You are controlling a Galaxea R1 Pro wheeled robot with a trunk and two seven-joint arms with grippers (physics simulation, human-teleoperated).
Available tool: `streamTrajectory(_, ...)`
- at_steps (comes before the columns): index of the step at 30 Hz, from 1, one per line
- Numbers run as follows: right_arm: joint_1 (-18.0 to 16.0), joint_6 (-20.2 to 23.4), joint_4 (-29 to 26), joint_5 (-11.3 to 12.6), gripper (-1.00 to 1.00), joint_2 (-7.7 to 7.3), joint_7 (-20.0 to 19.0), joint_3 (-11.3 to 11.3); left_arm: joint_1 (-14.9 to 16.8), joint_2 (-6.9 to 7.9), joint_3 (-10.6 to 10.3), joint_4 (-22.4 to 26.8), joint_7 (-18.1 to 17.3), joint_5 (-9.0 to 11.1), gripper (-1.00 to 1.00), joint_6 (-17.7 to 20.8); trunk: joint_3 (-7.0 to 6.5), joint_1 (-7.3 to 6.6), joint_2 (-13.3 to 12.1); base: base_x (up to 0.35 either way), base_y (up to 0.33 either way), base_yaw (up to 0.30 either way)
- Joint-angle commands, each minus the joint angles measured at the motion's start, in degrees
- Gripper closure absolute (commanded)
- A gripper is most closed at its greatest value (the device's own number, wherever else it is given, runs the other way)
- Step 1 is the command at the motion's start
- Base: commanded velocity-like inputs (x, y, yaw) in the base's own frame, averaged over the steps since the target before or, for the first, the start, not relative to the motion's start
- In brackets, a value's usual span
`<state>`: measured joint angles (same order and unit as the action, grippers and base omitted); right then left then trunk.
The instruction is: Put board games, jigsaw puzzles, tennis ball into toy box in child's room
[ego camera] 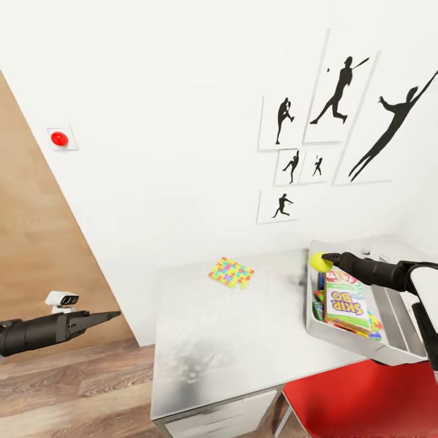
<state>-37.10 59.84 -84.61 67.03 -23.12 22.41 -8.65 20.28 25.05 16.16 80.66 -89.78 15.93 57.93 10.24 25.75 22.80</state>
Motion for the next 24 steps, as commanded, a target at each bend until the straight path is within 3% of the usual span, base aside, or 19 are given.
streamTrajectory(1, -0.1, 0.2, 0.8, 0.6, 1.0, 0.0, 0.6, 0.0, 0.0, 0.04, 0.0, 0.0, -0.2, 0.0, -1.0, 0.6, 0.04, 0.04, 0.1, 0.0, -0.006, -0.203)
streamTrajectory(19, -0.2, 0.2, 4.7, 0.0, 1.0, 0.0, 1.4, 0.1, 0.0, 0.0, 0.0, 0.0, -0.2, 0.0, -1.0, 0.6, -1.4, 0.04, 0.1, 0.0, -0.003, -0.204)
streamTrajectory(24, -0.1, 0.2, 8.7, -0.4, 1.0, 0.13, 3.7, 0.7, 0.0, -0.06, -0.1, 0.0, -0.2, 0.0, -1.0, 0.6, -1.79, 0.04, 0.1, 0.0, -0.111, -0.204)
